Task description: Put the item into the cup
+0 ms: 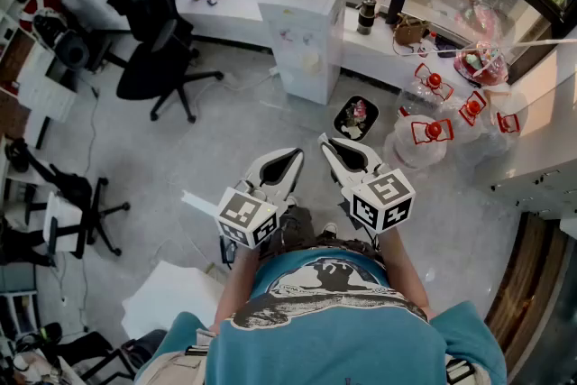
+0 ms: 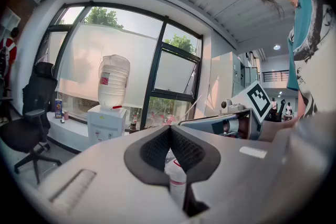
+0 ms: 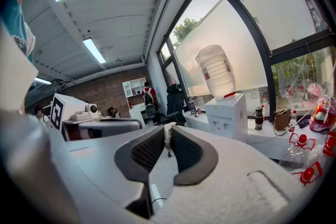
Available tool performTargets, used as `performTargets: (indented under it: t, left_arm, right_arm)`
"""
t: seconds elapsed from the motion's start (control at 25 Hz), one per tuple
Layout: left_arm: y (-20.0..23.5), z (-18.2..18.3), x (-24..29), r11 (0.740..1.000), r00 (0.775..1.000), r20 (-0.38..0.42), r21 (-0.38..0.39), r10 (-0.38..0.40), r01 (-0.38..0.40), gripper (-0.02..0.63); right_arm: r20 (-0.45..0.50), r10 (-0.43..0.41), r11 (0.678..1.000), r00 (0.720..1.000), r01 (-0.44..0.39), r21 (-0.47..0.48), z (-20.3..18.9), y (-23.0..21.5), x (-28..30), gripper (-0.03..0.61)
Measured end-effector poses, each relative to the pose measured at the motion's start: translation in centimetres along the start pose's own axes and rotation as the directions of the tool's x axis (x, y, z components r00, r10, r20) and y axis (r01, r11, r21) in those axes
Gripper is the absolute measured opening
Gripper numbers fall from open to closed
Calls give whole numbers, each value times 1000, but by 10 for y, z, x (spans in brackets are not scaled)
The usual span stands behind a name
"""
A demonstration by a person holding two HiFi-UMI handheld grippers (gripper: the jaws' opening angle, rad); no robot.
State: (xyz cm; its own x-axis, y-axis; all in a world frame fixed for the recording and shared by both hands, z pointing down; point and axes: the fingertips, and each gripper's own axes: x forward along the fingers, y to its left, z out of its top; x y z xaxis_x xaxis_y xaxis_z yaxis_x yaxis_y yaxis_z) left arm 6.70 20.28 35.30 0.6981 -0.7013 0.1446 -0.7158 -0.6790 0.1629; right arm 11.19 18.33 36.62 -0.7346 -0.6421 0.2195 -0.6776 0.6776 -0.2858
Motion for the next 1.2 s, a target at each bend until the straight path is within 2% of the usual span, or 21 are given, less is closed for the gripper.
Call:
performTargets:
  t: [0.6, 0.92, 1.2]
  left_arm:
    - [-7, -5, 2, 1000, 999, -21, -11, 24, -24, 14]
    - [10, -4, -6, 997, 996, -33, -19, 77, -78, 14]
    - [29, -6, -1, 998, 997, -56, -24, 56, -58, 14]
  right_arm:
    - [-22, 38, 999, 999, -38, 16, -8, -4, -3, 43]
    - [-35, 52, 998, 998, -51, 46, -14, -8, 5, 43]
    - [-33, 27, 997, 999, -24, 72, -7, -23, 31, 43]
